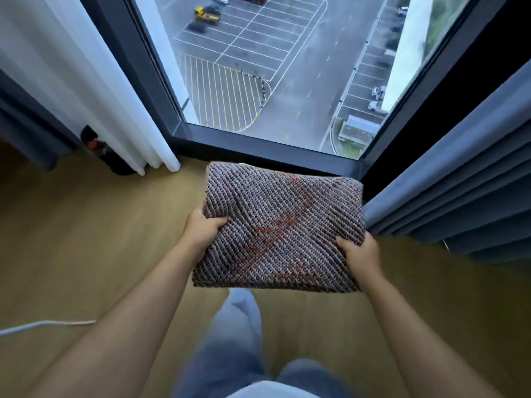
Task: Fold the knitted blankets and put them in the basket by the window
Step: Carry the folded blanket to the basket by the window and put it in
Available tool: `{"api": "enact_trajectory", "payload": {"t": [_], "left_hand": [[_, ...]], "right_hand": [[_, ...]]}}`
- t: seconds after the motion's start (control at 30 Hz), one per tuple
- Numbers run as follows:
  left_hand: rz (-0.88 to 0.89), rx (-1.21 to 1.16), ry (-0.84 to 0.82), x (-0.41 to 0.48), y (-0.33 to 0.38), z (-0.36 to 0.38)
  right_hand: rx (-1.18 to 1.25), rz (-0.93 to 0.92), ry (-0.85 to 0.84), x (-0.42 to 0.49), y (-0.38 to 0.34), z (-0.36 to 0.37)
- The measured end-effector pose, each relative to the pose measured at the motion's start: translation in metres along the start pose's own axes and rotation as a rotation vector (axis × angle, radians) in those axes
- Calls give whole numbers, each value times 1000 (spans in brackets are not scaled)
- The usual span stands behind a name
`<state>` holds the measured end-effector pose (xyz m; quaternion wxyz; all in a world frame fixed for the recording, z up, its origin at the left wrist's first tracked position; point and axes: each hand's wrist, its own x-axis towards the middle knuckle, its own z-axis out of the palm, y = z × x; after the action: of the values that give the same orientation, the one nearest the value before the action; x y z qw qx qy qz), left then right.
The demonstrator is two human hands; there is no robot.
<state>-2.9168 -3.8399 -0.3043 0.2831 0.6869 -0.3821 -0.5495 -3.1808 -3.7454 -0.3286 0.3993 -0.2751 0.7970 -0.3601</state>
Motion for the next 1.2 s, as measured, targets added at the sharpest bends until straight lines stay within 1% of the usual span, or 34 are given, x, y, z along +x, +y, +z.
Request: {"api": "enact_trajectory", "payload": {"t": [0.2, 0.3, 0.4, 0.53, 0.7, 0.87, 1.0, 1.1, 1.2], "left_hand": [[-78, 141, -50, 127, 24, 28], [-148, 201, -63, 197, 24, 58], [-229, 211, -106, 265, 17, 92], [-319, 213, -120, 350, 11, 137], [-276, 222, -132, 453, -9, 177], [-235, 242, -105, 549, -61, 191], [-220, 355, -88, 617, -125, 184], [-224, 416, -35, 656, -171, 174], [-223, 446, 53, 683, -206, 162]], "right_hand": [[6, 159, 43, 91, -13, 57], [-6, 234, 86, 146, -7, 77], [-27, 289, 123, 201, 0, 94], [-93, 329, 144, 279, 21, 116], [-143, 344, 212, 363, 44, 154], [-191, 314, 209, 433, 84, 217], [-221, 338, 133, 480, 141, 287], [-279, 331, 54, 505, 178, 335], [-370, 306, -8, 512, 205, 374]]}}
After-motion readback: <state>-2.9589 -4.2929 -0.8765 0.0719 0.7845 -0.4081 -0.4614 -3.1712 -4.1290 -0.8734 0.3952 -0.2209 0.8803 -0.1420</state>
